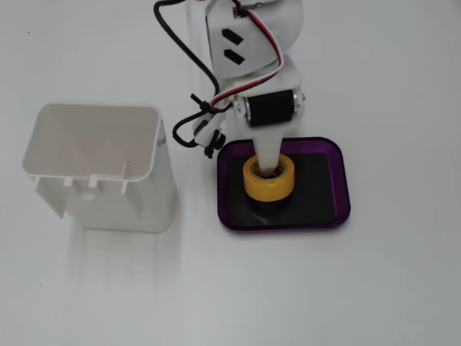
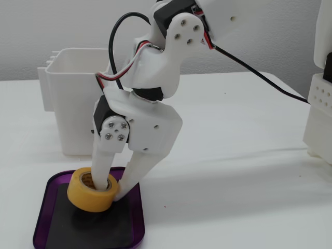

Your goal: Pick up the yellow tape and place it in the box.

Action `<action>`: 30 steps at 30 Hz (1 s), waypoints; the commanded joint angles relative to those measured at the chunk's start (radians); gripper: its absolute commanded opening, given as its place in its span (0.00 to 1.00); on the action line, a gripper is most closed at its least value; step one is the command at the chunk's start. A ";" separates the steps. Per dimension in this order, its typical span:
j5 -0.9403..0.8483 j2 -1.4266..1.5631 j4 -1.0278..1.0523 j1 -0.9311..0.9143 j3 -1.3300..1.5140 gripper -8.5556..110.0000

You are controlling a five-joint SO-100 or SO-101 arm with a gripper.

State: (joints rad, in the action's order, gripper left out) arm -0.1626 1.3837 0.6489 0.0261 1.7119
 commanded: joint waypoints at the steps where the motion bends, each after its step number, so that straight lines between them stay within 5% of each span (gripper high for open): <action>1: -0.002 0.009 -0.011 0.012 -0.043 0.08; 15: 0.005 0.087 0.411 0.002 -0.364 0.17; 23: 0.009 0.466 0.709 -0.002 -0.491 0.17; 30: 0.011 0.853 0.854 -0.005 -0.249 0.17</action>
State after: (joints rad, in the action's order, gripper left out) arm -0.1580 2.0755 1.4711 0.0322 1.3729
